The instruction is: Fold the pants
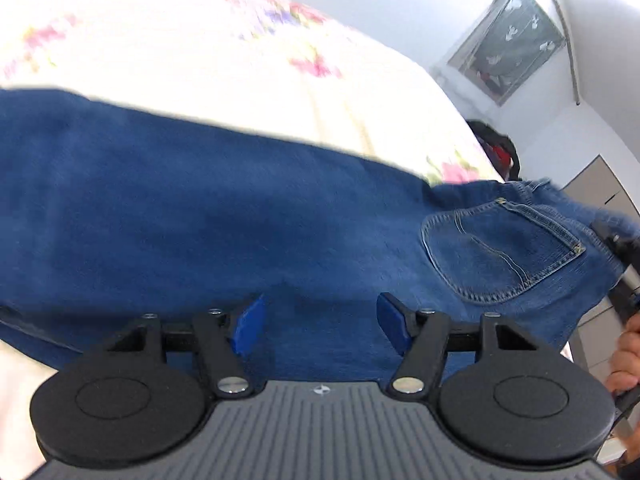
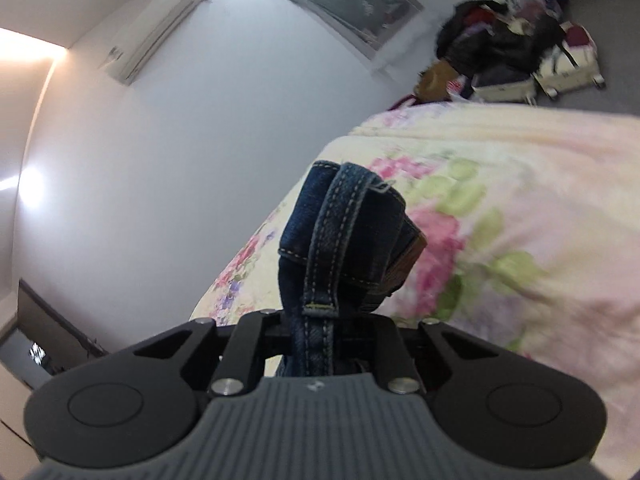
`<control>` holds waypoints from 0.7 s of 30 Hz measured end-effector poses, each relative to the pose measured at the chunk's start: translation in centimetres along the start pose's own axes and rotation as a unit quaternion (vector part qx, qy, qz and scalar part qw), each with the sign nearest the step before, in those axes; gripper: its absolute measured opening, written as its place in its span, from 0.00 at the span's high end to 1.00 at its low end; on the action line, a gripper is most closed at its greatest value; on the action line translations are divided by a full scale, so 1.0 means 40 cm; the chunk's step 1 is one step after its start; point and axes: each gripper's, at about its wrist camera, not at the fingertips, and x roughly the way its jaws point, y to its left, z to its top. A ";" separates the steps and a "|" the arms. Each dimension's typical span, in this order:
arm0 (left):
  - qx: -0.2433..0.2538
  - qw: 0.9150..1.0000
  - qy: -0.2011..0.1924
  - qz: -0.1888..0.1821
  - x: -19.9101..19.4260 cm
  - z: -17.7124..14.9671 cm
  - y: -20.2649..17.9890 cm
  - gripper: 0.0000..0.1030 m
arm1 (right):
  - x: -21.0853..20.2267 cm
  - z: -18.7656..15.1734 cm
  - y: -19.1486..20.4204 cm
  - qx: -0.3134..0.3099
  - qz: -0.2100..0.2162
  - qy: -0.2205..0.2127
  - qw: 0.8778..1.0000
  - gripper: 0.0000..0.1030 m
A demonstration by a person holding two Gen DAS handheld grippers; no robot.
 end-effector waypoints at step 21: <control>-0.085 0.996 -0.033 -0.018 -0.184 0.000 0.299 0.26 | 0.097 -0.816 0.524 -0.651 0.034 0.155 0.742 0.63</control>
